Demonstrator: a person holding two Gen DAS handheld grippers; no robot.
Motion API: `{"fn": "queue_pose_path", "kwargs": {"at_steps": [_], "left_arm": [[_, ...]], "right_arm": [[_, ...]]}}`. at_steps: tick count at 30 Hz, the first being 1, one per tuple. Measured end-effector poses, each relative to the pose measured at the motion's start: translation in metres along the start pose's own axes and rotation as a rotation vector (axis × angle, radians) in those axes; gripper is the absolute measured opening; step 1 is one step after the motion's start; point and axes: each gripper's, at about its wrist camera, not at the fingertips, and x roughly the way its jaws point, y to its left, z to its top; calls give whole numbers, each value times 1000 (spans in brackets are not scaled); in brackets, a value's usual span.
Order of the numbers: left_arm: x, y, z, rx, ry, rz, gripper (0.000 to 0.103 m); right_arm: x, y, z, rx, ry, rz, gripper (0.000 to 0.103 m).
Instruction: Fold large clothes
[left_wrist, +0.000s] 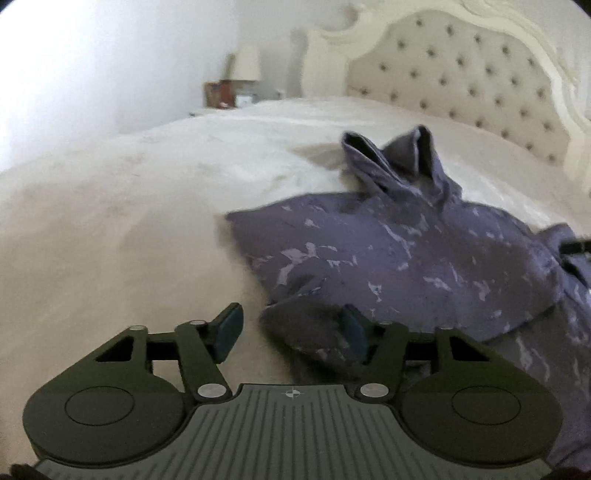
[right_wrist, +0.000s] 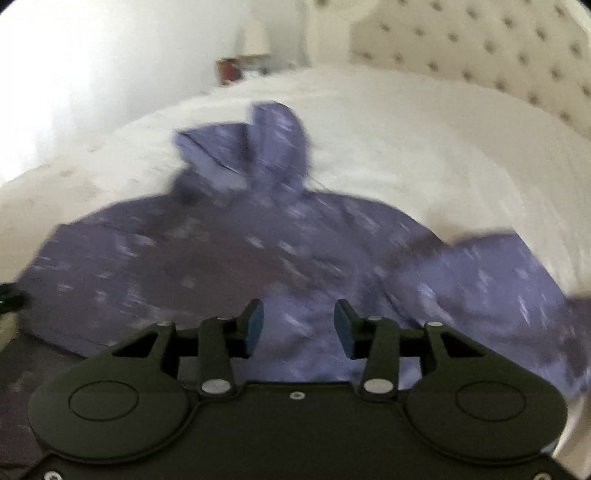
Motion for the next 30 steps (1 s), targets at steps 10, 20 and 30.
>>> {"fn": "queue_pose_path", "kwargs": {"at_steps": [10, 20, 30], "left_arm": [[13, 7, -2, -29, 0, -80, 56], [10, 6, -3, -42, 45, -105, 46], [8, 3, -2, -12, 61, -121, 45]], "right_arm": [[29, 115, 59, -231, -4, 377, 62], [115, 220, 93, -314, 119, 554, 63], [158, 253, 83, -406, 233, 587, 8]]}}
